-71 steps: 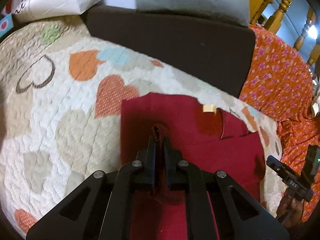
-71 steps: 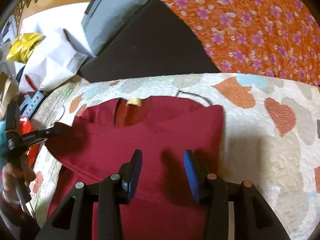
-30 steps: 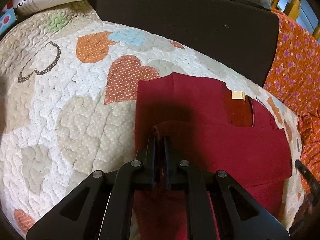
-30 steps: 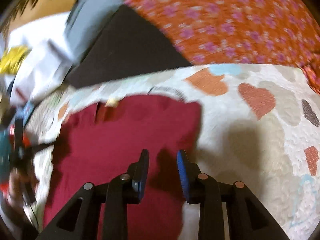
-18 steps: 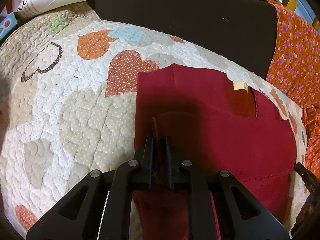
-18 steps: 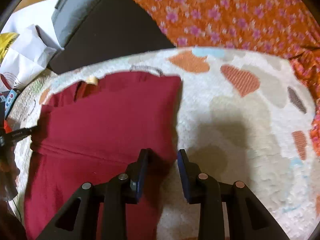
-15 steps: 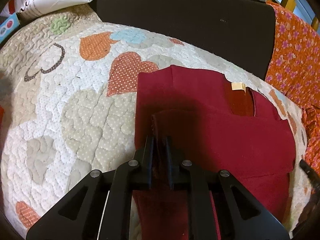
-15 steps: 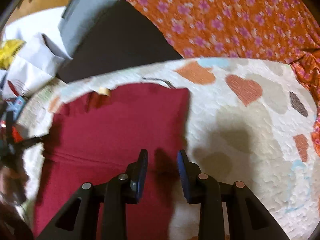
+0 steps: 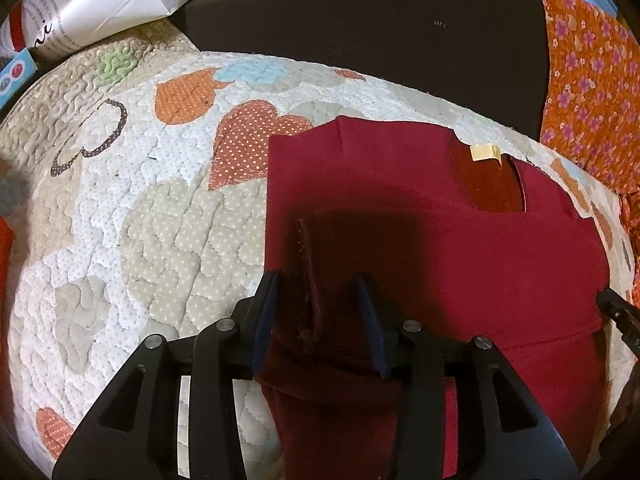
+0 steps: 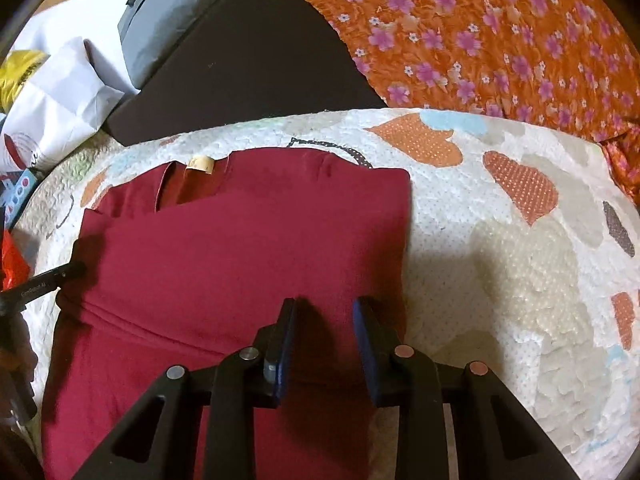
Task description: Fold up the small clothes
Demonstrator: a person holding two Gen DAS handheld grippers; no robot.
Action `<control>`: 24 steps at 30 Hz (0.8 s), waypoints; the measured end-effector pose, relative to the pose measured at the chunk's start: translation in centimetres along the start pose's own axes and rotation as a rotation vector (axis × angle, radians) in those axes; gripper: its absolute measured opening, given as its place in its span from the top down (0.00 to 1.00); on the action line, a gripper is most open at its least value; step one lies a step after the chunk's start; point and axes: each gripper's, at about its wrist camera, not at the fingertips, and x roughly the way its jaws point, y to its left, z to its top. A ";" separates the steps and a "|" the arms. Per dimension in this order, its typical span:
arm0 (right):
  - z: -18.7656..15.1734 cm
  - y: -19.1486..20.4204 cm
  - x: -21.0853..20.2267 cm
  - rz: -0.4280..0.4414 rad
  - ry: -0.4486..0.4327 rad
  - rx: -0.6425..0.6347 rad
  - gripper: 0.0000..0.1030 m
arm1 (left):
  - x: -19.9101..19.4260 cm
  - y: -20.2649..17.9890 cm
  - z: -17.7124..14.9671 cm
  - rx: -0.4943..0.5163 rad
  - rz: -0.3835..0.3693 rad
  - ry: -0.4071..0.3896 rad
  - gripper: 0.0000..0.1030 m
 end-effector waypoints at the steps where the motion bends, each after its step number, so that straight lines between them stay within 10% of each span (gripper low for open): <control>1: 0.0 -0.1 -0.1 0.005 0.002 0.008 0.74 | 0.0 0.0 0.0 0.001 0.005 0.001 0.55; 24: -11.9 -0.6 -7.3 0.115 0.167 0.139 0.59 | -6.3 2.2 -8.7 -0.117 -0.081 0.142 0.46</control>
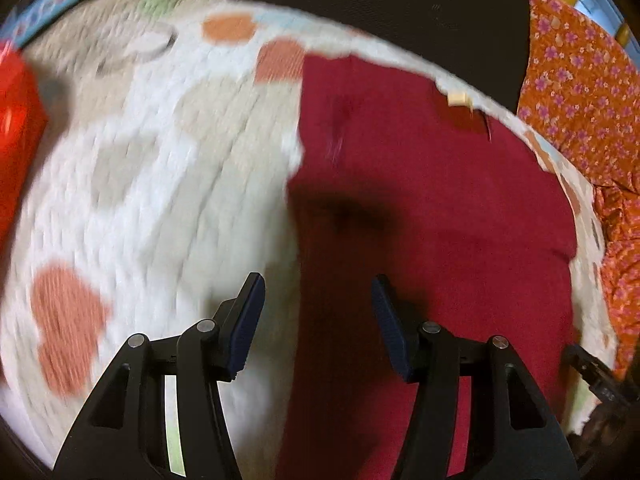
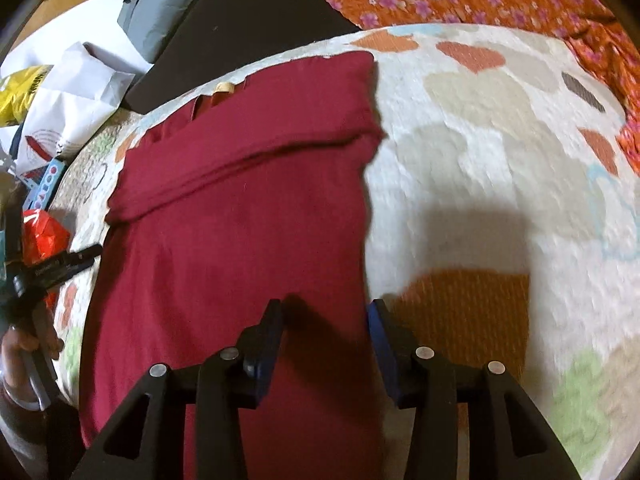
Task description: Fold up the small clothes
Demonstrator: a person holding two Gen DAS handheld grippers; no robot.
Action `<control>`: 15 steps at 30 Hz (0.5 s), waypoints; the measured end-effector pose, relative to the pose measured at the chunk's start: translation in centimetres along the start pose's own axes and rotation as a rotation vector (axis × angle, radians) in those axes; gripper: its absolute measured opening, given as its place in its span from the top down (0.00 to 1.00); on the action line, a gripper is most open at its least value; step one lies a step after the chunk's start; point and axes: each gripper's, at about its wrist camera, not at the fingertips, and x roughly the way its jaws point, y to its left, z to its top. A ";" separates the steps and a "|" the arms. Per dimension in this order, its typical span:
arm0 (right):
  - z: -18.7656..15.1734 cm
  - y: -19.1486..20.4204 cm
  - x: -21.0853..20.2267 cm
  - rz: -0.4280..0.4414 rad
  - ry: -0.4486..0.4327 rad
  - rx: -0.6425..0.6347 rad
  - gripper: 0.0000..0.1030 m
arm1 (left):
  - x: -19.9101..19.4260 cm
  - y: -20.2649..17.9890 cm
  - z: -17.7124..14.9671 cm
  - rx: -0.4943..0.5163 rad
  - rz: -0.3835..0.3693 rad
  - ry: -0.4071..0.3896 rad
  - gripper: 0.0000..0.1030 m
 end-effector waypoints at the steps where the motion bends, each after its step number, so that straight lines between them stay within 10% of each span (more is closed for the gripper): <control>1: -0.7 -0.2 -0.4 0.012 0.007 0.001 0.59 | -0.3 0.2 -1.0 -0.009 -0.004 0.015 0.46; 15: -8.5 -1.1 -4.9 0.107 0.093 0.005 0.55 | -5.9 0.6 -11.8 0.040 -0.007 0.043 0.46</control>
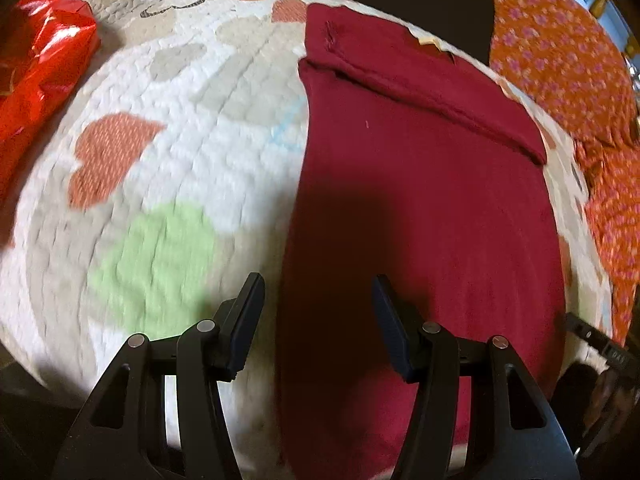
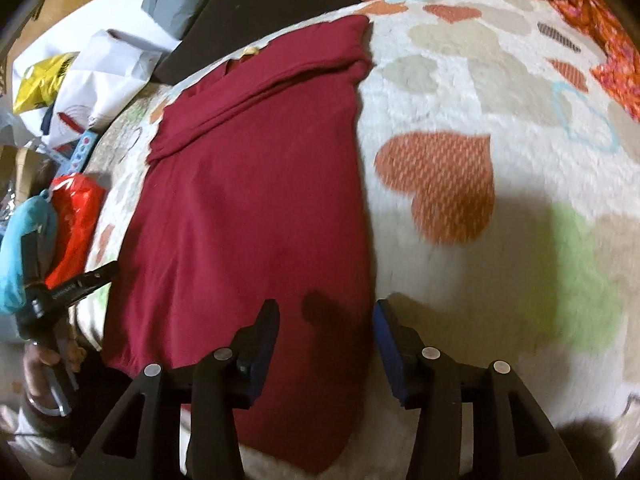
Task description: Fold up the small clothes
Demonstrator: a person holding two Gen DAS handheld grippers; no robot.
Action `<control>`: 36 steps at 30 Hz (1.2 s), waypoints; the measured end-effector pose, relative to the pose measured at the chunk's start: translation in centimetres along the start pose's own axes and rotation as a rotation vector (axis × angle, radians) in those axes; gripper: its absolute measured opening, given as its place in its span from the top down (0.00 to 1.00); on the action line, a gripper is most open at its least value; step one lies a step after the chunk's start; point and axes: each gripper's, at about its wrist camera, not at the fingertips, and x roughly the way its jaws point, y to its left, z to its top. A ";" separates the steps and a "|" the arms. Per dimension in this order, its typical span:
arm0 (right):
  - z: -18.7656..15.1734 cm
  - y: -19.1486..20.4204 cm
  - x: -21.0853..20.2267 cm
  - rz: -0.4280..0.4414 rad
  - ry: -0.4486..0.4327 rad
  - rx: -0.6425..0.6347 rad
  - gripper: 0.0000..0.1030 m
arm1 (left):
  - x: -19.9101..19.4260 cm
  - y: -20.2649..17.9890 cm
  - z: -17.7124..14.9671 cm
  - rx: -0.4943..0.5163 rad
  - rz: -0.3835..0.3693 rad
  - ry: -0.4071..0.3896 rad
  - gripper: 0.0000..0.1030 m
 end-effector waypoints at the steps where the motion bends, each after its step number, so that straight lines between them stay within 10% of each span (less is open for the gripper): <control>1: -0.6 0.2 -0.3 0.005 0.010 -0.007 0.55 | -0.2 0.1 -0.7 0.004 0.001 0.007 0.46; 36: -6.2 0.4 0.6 0.101 0.090 0.029 0.44 | 1.5 -3.1 -6.2 0.080 0.006 0.102 0.24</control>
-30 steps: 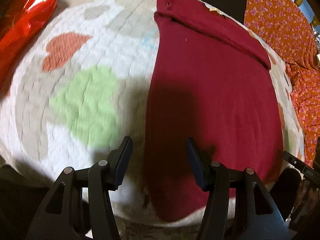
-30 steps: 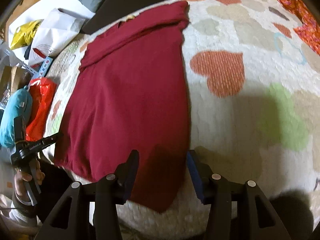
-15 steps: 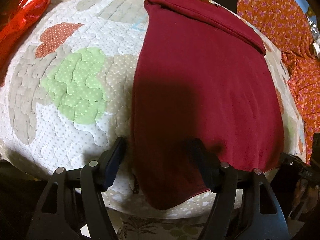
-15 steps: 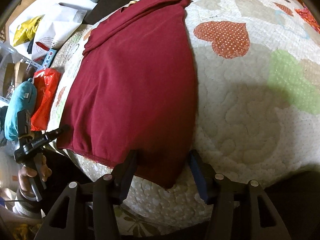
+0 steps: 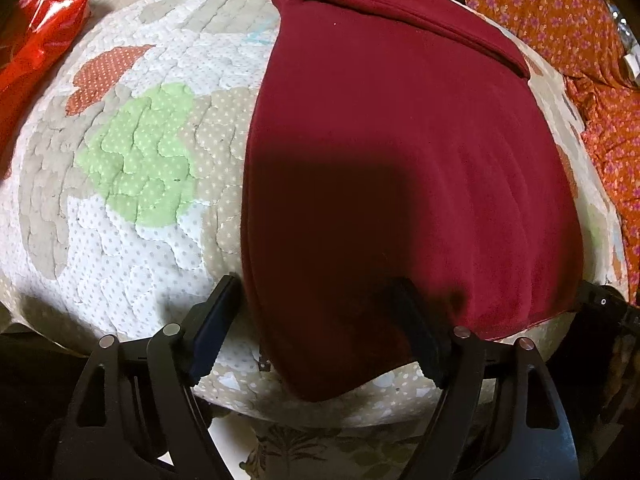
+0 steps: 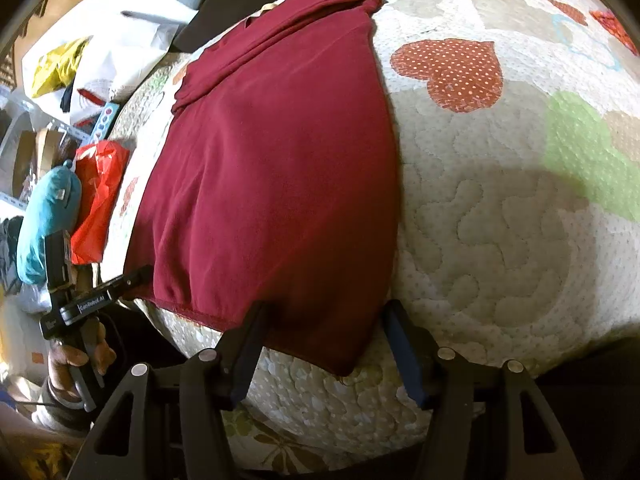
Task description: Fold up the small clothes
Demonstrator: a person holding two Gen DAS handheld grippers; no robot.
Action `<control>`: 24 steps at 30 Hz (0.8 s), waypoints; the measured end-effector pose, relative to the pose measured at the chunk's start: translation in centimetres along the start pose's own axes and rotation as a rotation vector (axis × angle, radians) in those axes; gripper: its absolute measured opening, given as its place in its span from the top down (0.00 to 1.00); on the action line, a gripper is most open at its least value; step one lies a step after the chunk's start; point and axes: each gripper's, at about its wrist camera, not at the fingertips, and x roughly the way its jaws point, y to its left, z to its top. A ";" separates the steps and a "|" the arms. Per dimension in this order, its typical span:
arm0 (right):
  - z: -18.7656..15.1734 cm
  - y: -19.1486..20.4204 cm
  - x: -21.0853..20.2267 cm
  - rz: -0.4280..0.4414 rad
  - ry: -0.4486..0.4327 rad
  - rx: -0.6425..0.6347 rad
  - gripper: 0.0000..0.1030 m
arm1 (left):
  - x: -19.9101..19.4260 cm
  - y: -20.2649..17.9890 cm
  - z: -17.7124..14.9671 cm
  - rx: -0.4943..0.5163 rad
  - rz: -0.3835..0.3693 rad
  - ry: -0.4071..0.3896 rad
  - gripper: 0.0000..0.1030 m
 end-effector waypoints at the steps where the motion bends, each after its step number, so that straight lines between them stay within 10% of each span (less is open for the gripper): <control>1: -0.1 -0.1 -0.1 0.002 -0.004 -0.002 0.44 | -0.1 0.0 -0.1 -0.005 -0.011 -0.001 0.27; 7: -0.1 0.0 0.2 0.022 -0.005 -0.022 0.49 | -0.5 0.5 -0.6 0.016 -0.011 -0.014 0.44; 11: -0.2 0.5 0.3 0.031 -0.006 -0.073 0.85 | -1.3 1.3 -0.8 0.005 -0.041 -0.031 0.69; 14: -0.1 0.9 0.2 0.063 -0.016 -0.089 0.90 | -1.7 1.5 -0.5 -0.004 -0.088 -0.024 0.92; 24: 3.9 2.3 -4.8 0.288 -0.195 -0.090 0.91 | -6.1 2.6 3.4 -0.056 -0.247 -0.072 0.92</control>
